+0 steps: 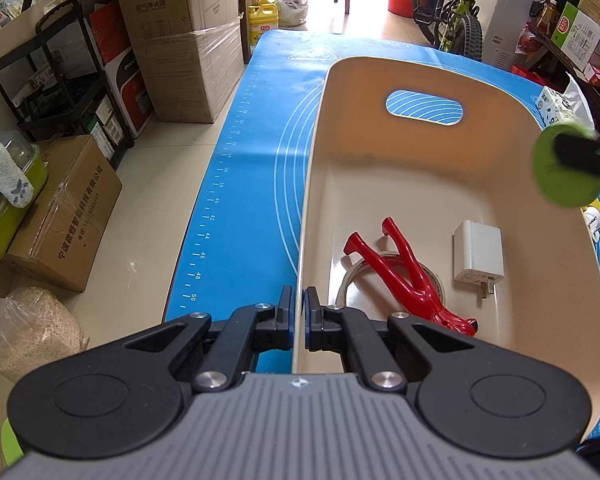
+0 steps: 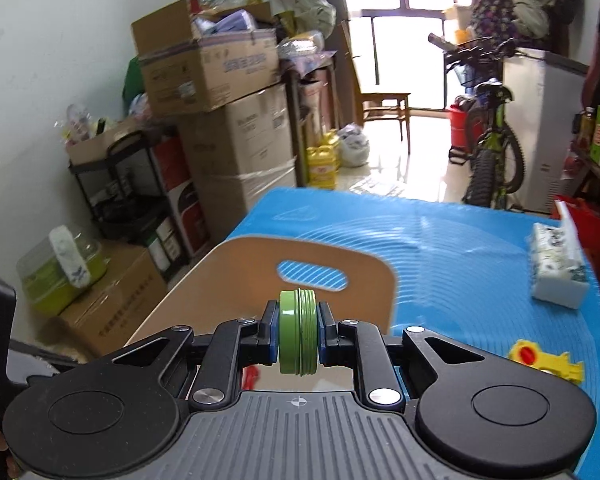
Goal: Organize rigid objects
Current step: 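Carry the green tin with the right tool into the basket and release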
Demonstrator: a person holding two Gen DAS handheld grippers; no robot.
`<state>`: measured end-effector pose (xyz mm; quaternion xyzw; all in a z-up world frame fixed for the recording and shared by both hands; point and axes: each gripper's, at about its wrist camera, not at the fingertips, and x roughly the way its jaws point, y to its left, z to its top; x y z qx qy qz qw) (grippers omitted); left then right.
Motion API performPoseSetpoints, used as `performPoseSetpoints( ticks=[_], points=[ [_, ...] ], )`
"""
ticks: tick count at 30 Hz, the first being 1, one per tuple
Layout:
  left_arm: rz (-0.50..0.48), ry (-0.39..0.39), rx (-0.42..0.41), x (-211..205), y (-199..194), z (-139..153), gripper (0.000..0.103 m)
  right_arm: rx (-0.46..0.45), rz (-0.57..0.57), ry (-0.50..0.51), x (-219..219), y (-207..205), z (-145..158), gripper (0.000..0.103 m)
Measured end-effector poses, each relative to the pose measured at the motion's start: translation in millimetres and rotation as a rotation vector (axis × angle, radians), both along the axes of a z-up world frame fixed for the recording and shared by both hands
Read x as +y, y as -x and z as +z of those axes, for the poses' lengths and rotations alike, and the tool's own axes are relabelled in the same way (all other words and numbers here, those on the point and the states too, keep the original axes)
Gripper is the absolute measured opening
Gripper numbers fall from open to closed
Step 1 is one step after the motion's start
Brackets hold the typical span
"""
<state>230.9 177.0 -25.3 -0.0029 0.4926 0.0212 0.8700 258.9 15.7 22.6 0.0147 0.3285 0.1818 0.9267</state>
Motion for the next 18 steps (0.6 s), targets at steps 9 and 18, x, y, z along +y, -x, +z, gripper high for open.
performPoseSetpoints(
  ticks=[9, 18],
  points=[
    [-0.001, -0.001, 0.0, -1.1, -0.1, -0.2, 0.006, 0.109, 0.039, 0.052, 30.2, -8.3, -36.7, 0.028],
    [-0.002, -0.004, -0.001, -2.2, -0.5, -0.4, 0.006, 0.222, 0.069, 0.134, 43.2, -13.3, -68.8, 0.028]
  ],
)
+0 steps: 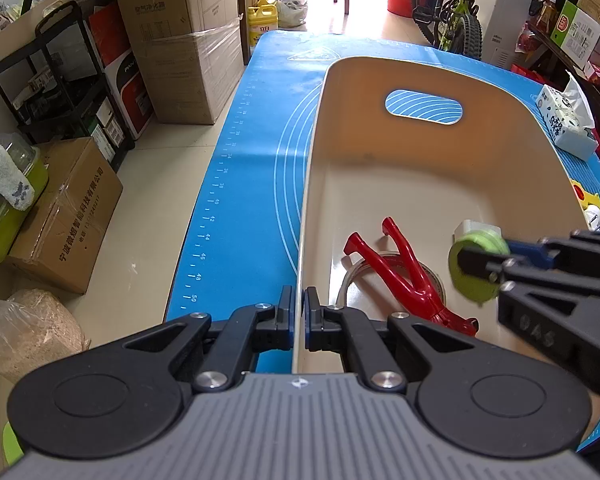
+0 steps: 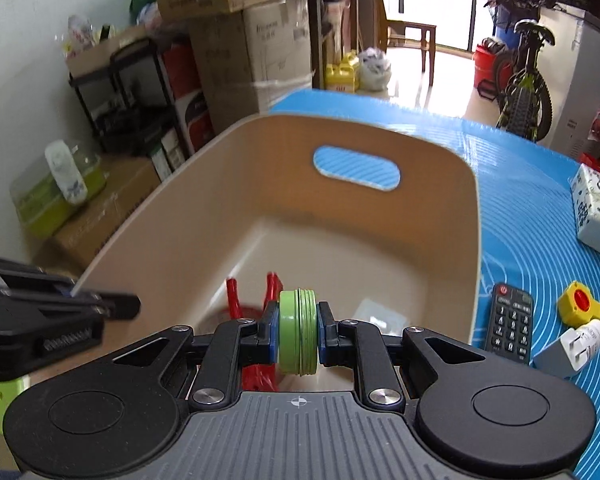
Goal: Organize rigid objects
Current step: 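Carry the green tin with the right tool into the basket and release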
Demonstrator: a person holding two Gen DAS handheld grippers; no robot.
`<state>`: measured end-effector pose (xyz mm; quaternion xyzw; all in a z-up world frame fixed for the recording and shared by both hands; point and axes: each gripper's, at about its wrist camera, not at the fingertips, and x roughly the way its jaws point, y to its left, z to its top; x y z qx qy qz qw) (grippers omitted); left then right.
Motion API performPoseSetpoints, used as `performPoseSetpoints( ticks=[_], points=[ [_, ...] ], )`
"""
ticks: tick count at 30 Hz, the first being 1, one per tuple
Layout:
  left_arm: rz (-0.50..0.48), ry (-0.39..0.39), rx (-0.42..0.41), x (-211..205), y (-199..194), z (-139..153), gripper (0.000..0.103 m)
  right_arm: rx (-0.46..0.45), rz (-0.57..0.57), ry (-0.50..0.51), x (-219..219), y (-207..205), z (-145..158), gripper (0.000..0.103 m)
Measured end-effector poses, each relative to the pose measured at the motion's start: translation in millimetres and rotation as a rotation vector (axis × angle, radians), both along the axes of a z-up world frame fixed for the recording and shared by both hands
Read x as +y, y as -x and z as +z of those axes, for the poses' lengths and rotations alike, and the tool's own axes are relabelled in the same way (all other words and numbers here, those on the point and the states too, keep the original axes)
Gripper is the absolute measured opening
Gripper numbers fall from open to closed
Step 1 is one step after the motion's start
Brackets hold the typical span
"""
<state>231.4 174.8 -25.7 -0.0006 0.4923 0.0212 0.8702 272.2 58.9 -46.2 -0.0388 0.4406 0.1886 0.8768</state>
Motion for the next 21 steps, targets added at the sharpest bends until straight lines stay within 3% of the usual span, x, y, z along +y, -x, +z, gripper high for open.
performPoseSetpoints(
  ticks=[10, 12, 14, 21],
  points=[
    [-0.002, -0.003, -0.002, 1.6, -0.6, 0.8, 0.006, 0.066, 0.011, 0.023, 1.3, -4.0, -10.9, 0.029],
    [-0.002, -0.003, -0.001, 2.4, -0.4, 0.5, 0.006, 0.056, 0.011, 0.001, 0.3, -3.1, -8.7, 0.047],
    [-0.002, -0.002, -0.001, 2.5, -0.5, 0.6, 0.006, 0.043, 0.022, -0.021, -1.0, -0.8, -5.1, 0.057],
    [-0.002, -0.002, -0.001, 3.1, -0.2, 0.4, 0.006, -0.056, 0.035, -0.057, -15.8, 18.2, 19.5, 0.071]
  ],
)
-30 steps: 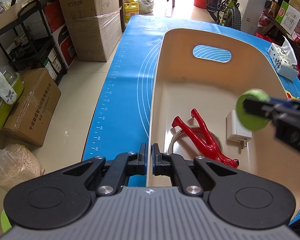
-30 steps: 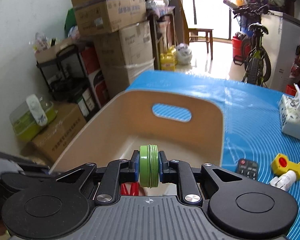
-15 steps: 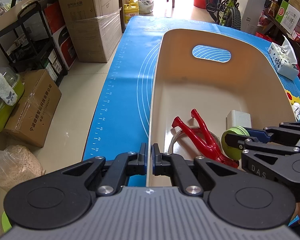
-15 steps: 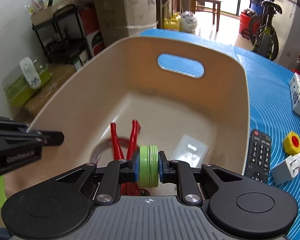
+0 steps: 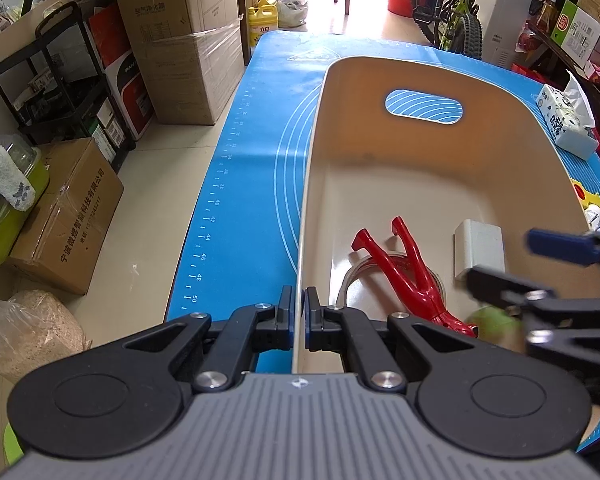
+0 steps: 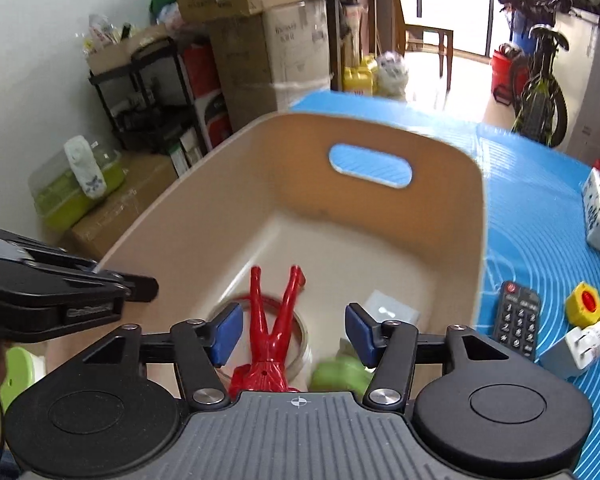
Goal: Organize rigid objects
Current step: 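Carry the green tin with the right tool into the basket and release, then move the right tool to the white plug adapter and grasp it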
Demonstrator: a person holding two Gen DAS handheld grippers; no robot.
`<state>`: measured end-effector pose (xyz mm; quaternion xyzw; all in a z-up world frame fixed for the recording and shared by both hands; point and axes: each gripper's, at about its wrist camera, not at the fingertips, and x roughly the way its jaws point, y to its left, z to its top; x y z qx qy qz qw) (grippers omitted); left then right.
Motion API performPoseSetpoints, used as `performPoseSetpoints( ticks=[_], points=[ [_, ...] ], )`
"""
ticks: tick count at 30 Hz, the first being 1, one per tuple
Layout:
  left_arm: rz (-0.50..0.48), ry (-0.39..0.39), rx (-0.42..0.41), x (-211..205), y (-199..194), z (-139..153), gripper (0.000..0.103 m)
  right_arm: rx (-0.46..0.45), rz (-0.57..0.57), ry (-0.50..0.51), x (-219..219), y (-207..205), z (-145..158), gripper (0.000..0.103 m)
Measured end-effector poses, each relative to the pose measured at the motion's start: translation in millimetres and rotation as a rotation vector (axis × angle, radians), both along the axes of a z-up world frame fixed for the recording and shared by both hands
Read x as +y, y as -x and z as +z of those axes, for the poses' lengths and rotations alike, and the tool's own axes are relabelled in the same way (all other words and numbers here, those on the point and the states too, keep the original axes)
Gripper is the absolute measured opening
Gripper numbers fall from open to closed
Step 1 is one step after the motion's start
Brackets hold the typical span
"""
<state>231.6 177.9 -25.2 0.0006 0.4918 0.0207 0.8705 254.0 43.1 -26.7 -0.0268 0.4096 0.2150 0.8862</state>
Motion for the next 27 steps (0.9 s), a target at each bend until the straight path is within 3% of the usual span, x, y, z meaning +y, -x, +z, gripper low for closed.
performPoseSetpoints(
  ticks=[7, 11, 16, 22, 27],
  points=[
    [0.001, -0.001, -0.001, -0.6, 0.4, 0.3, 0.006, -0.111, -0.097, -0.029, -44.0, 4.9, 34.8, 0.075],
    [0.001, -0.001, -0.001, -0.6, 0.4, 0.2, 0.006, -0.152, -0.166, 0.023, -74.1, 0.2, 37.7, 0.08],
    [0.0, -0.002, -0.001, -0.6, 0.3, 0.3, 0.006, -0.171, -0.226, 0.091, -111.7, -2.2, 19.3, 0.081],
    [0.0, -0.002, -0.001, -0.4, 0.6, 0.1, 0.006, -0.096, -0.284, 0.099, -151.6, -12.8, -17.7, 0.081],
    [0.0, -0.007, 0.0, -0.9, 1.0, 0.0, 0.006, -0.092, -0.283, 0.133, -164.5, -22.4, -36.9, 0.081]
  ],
)
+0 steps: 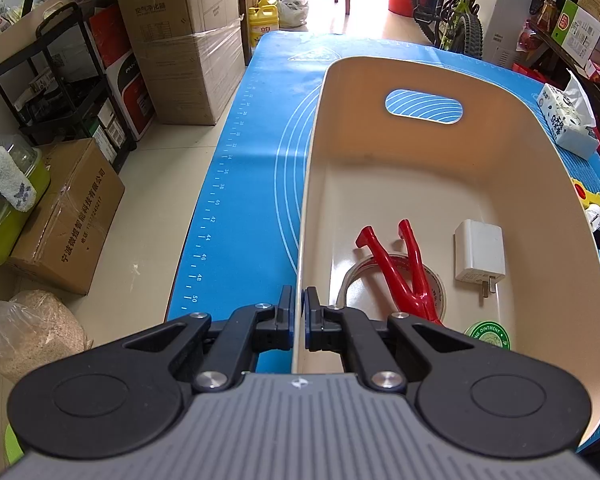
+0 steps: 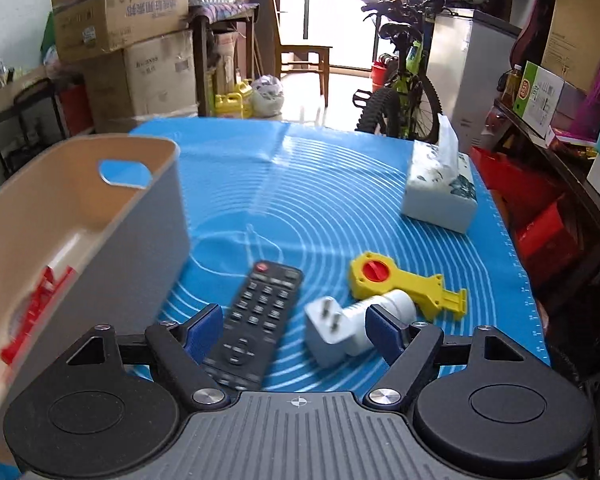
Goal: Organize rigid objects
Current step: 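Move the right tool to the white plug adapter and grasp it, then carry the white plug adapter with the right tool into the basket and release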
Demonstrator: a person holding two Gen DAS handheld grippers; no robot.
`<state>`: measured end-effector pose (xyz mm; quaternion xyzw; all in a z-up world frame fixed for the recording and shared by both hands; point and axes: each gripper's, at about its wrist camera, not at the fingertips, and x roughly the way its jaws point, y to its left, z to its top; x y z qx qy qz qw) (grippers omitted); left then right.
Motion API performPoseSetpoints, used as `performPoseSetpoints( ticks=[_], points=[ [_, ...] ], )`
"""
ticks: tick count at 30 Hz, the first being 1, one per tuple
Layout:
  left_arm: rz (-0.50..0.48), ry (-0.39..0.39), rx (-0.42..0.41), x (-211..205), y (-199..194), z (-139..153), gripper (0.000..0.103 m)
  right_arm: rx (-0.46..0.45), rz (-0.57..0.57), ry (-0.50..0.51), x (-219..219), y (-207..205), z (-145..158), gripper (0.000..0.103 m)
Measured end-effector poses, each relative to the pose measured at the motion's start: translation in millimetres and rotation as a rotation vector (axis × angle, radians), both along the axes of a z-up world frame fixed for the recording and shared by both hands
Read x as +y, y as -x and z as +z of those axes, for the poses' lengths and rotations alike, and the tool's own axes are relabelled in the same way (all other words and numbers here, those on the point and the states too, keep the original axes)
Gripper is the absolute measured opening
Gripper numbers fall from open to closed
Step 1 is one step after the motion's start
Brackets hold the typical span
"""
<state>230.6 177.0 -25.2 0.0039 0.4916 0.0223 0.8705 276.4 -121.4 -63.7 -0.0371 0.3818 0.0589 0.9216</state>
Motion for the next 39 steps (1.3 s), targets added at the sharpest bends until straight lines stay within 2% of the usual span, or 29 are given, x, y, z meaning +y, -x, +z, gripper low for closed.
performPoseSetpoints(
  ticks=[10, 13, 17, 18, 20, 25, 26, 35, 39],
  points=[
    [0.002, -0.003, -0.001, -0.4, -0.3, 0.2, 0.006, -0.018, 0.047, 0.031, -7.5, -15.1, -22.4, 0.08],
    [0.001, -0.005, -0.001, -0.7, -0.6, -0.1, 0.006, -0.018, 0.071, 0.053, -5.3, -18.2, -28.2, 0.077],
    [0.001, -0.006, -0.001, -0.7, -0.5, 0.1, 0.006, -0.015, 0.094, 0.071, -3.3, -21.5, -33.1, 0.066],
    [0.001, -0.006, -0.001, -0.7, -0.6, 0.0, 0.006, -0.017, 0.102, 0.074, -2.1, -21.4, -33.3, 0.059],
    [0.001, -0.006, -0.001, -0.7, -0.5, 0.0, 0.006, -0.022, 0.111, 0.074, -0.5, -20.9, -32.7, 0.052],
    [0.001, -0.007, 0.0, -0.1, -0.4, 0.2, 0.007, -0.031, 0.109, 0.101, -1.7, -19.5, -32.0, 0.042],
    [0.002, -0.007, 0.0, 0.2, -0.5, 0.3, 0.007, -0.035, 0.106, 0.105, -2.8, -18.8, -31.6, 0.036],
    [0.002, -0.007, 0.0, 0.1, -0.5, 0.2, 0.007, -0.04, 0.122, 0.152, 0.1, -18.7, -34.0, 0.035],
    [0.002, -0.008, 0.0, 0.3, -0.2, 0.2, 0.007, -0.043, 0.139, 0.164, 5.9, -22.4, -35.9, 0.042]
  ],
)
